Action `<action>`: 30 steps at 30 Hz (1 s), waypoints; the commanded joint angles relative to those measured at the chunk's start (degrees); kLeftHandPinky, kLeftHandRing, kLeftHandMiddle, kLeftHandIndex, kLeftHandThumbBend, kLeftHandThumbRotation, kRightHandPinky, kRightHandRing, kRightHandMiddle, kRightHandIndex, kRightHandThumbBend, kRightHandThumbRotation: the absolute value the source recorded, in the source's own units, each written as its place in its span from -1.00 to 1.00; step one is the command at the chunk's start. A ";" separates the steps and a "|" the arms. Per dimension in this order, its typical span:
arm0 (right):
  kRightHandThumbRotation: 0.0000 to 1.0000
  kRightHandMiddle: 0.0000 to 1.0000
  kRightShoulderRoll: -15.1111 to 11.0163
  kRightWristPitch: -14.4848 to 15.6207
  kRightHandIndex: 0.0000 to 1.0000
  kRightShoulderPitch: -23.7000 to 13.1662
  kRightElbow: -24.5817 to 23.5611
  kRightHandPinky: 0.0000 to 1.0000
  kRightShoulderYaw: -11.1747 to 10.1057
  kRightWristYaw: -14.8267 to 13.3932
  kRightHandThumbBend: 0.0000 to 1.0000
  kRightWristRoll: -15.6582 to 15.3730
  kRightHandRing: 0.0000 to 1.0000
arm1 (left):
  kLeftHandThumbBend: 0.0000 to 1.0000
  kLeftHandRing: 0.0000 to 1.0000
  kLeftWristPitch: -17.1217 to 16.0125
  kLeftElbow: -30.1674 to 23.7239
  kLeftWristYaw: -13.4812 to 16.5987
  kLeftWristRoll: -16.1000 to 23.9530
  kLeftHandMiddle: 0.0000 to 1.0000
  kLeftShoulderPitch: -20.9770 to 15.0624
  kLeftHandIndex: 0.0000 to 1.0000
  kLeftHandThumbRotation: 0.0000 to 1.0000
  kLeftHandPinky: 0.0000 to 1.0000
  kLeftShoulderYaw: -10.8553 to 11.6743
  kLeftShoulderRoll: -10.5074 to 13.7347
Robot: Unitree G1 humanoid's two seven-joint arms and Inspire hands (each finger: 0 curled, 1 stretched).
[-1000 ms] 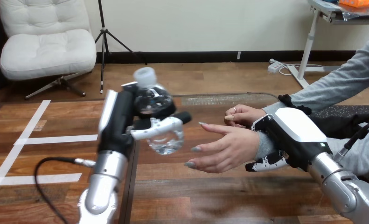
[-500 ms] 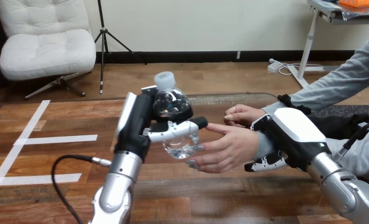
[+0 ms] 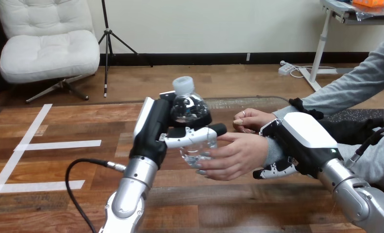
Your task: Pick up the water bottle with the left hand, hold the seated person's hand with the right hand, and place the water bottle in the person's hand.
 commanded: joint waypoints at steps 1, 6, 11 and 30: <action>-1.00 -0.52 0.17 -0.66 -0.49 -5.30 -3.50 -0.72 -1.65 -1.28 0.50 1.82 -0.64 | 0.45 -0.40 -1.01 0.15 -0.25 -0.25 -0.32 -5.98 -0.30 -1.00 -0.50 -0.68 -0.82; -1.00 -0.53 0.20 -0.63 -0.50 -5.28 -3.54 -0.73 -1.60 -1.62 0.50 1.59 -0.65 | 0.46 -0.39 -0.50 0.40 -0.67 -0.20 -0.31 -6.18 -0.30 -1.00 -0.50 -0.95 -1.33; -1.00 -0.53 0.25 -0.21 -0.50 -5.13 -3.81 -0.73 -1.73 -1.28 0.50 1.70 -0.65 | 0.46 -0.39 -0.89 1.17 -0.96 -0.04 -0.31 -6.52 -0.30 -1.00 -0.50 -1.31 -1.86; -1.00 -0.53 0.65 -0.24 -0.50 -5.02 -3.45 -0.73 -1.85 -1.32 0.51 1.83 -0.65 | 0.45 -0.40 -1.72 3.17 -1.88 -0.53 -0.31 -7.59 -0.31 -1.00 -0.51 -1.97 -3.05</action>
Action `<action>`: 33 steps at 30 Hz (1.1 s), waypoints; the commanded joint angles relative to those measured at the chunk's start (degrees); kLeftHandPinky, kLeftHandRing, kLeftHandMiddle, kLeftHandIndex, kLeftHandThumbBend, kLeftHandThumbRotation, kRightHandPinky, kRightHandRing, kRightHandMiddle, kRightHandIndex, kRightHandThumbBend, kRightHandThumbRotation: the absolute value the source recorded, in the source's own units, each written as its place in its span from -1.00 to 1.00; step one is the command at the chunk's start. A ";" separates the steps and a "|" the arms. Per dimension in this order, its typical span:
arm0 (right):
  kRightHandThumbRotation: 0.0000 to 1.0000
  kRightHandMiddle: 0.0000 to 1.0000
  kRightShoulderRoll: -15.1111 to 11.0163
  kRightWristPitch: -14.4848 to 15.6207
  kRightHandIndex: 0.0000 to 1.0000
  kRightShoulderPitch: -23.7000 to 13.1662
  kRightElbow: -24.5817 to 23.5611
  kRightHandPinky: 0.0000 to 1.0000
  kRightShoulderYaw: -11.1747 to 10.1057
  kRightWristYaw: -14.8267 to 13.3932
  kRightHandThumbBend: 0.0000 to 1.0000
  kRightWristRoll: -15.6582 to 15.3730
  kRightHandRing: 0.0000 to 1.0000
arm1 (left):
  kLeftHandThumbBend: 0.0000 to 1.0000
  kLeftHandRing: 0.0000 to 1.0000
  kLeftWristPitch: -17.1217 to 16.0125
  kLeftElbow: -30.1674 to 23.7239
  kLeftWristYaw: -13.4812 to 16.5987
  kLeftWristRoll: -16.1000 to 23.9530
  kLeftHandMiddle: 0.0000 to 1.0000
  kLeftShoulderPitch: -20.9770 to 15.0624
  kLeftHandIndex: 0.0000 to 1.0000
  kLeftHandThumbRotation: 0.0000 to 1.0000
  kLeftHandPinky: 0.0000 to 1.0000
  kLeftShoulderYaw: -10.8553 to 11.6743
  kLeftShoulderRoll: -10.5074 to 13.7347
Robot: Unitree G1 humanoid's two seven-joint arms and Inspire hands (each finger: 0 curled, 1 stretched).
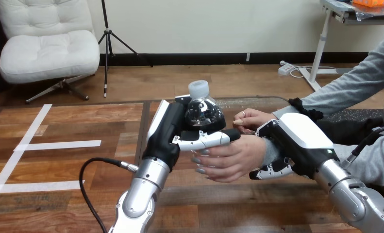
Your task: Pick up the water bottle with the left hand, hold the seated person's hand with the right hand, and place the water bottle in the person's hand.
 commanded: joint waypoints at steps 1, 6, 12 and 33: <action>-1.00 -0.53 -0.35 -0.17 -0.50 -4.96 -3.55 -0.73 -1.92 -1.11 0.50 1.99 -0.65 | 0.45 -0.40 -1.70 -0.04 -0.48 -0.35 -0.31 -6.21 -0.31 -1.00 -0.51 -0.56 -0.97; -1.00 -0.52 -0.39 0.01 -0.50 -4.77 -3.97 -0.73 -2.01 -0.89 0.50 2.06 -0.65 | 0.45 -0.40 -1.60 0.16 -0.62 -0.16 -0.31 -6.39 -0.31 -1.00 -0.51 -0.58 -1.06; -1.00 -0.52 -0.48 -0.63 -0.50 -4.85 -3.49 -0.73 -1.96 -1.52 0.51 1.87 -0.64 | 0.46 -0.40 -1.41 0.30 -1.18 -0.33 -0.31 -6.37 -0.30 -1.00 -0.51 -0.59 -1.21; -1.00 -0.51 -0.63 0.47 -0.49 -4.39 -4.43 -0.72 -2.06 -1.04 0.50 1.84 -0.64 | 0.46 -0.42 -1.04 -0.45 -3.12 -0.98 -0.33 -5.42 -0.32 -1.00 -0.52 -0.90 -1.86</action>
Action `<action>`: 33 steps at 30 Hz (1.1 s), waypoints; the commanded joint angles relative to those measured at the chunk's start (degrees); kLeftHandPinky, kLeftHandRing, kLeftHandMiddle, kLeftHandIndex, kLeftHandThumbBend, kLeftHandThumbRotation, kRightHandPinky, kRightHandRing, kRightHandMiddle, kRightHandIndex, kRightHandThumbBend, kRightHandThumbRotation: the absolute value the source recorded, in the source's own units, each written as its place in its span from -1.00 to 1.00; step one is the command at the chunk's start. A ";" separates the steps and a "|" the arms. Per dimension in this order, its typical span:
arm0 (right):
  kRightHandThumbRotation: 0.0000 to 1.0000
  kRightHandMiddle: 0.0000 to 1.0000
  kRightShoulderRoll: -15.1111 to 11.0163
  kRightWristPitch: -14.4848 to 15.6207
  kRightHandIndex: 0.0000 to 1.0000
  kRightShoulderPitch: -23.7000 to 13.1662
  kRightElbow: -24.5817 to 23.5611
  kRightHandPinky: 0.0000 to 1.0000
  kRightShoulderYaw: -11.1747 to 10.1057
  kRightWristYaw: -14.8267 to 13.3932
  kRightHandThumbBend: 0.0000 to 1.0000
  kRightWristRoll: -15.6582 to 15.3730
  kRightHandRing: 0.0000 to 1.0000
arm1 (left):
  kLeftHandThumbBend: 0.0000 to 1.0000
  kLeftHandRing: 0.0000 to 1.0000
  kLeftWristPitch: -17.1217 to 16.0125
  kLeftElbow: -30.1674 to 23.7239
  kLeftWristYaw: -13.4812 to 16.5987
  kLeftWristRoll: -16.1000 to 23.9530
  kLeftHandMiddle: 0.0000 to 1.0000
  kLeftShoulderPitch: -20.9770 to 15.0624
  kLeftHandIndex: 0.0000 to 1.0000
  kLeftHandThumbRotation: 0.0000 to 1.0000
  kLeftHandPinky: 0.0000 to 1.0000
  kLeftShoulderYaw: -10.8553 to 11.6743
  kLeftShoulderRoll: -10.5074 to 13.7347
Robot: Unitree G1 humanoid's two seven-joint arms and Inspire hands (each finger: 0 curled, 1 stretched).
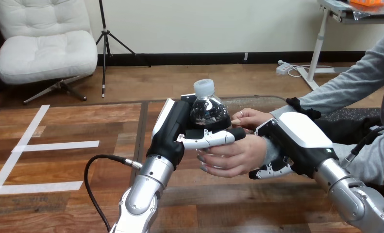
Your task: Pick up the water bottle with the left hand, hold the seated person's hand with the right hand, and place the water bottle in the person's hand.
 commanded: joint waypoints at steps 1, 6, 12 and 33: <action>-1.00 -0.51 -0.65 0.01 -0.49 -4.39 -3.67 -0.72 -2.06 -1.34 0.50 1.87 -0.63 | 0.46 -0.42 -1.07 -1.44 -0.88 -0.63 -0.33 -4.11 -0.32 -1.00 -0.52 -0.88 -1.16; -1.00 -0.51 -0.62 0.16 -0.49 -4.21 -4.02 -0.72 -2.14 -0.95 0.51 2.14 -0.63 | 0.46 -0.41 -0.96 -1.64 -1.38 -0.94 -0.33 -3.88 -0.32 -1.00 -0.52 -0.92 -1.46; -1.00 -0.52 -0.57 0.27 -0.49 -4.18 -3.84 -0.72 -2.18 -0.75 0.51 2.33 -0.64 | 0.46 -0.41 -1.19 -1.59 -1.79 -1.11 -0.32 -3.79 -0.31 -1.00 -0.52 -1.00 -1.75; -1.00 -0.50 -0.81 1.10 -0.47 -3.99 -4.48 -0.71 -2.29 -0.47 0.51 2.25 -0.63 | 0.49 -0.41 -0.47 -2.00 -3.30 -3.45 -0.33 -3.58 -0.31 -1.00 -0.52 -0.86 -2.67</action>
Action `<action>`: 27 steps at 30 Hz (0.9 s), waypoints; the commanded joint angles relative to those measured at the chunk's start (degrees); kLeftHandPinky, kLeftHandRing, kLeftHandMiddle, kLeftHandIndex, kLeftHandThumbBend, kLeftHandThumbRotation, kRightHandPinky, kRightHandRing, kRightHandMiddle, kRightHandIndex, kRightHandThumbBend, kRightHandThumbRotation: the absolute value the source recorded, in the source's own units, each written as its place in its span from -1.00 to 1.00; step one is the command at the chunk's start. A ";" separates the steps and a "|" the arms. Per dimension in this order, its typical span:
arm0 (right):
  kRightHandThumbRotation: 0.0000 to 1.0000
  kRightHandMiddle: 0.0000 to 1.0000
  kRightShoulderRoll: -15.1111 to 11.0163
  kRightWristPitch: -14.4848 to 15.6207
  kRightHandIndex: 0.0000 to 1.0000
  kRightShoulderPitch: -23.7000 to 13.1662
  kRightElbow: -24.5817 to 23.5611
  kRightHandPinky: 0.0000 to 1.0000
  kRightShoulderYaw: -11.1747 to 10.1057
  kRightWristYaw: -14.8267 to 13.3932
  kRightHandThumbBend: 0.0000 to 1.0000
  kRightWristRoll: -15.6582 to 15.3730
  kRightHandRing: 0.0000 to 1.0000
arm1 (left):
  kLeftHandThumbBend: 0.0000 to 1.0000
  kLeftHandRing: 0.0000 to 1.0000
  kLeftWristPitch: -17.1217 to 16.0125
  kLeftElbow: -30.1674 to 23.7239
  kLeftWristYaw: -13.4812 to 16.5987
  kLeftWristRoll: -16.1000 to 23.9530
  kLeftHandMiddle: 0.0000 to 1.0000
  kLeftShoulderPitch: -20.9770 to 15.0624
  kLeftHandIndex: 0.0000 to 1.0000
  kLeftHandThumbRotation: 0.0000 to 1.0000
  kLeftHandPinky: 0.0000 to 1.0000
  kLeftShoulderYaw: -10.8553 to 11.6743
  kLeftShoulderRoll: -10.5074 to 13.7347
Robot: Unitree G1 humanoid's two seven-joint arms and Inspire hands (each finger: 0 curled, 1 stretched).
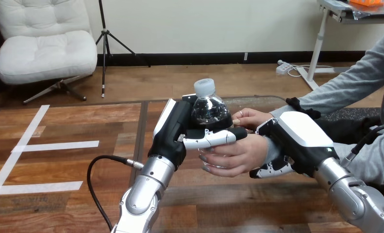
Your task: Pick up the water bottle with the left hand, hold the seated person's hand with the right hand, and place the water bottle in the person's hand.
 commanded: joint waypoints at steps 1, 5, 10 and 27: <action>-1.00 -0.50 -0.78 0.33 -0.47 -4.00 -3.95 -0.71 -2.25 -0.78 0.50 2.15 -0.63 | 0.49 -0.41 -0.52 -2.07 -1.26 -1.17 -0.33 -3.56 -0.31 -1.00 -0.52 -0.85 -2.21; -1.00 -0.50 -0.92 0.53 -0.47 -3.96 -4.17 -0.71 -2.20 -0.69 0.50 2.08 -0.62 | 0.49 -0.42 -0.39 -2.01 -1.47 -1.51 -0.33 -3.58 -0.31 -1.00 -0.52 -0.76 -2.28; -1.00 -0.49 -1.09 0.37 -0.46 -4.00 -4.17 -0.70 -2.10 -0.89 0.50 1.88 -0.61 | 0.47 -0.42 -1.18 -1.51 -1.61 -1.57 -0.33 -3.75 -0.31 -1.00 -0.52 -0.79 -2.12; -1.00 -0.48 -1.32 0.04 -0.46 -4.05 -4.06 -0.69 -2.01 -1.67 0.53 1.44 -0.60 | 0.45 -0.41 -0.54 -1.62 -0.61 -1.50 -0.31 -3.53 -0.31 -1.00 -0.51 -0.54 -2.22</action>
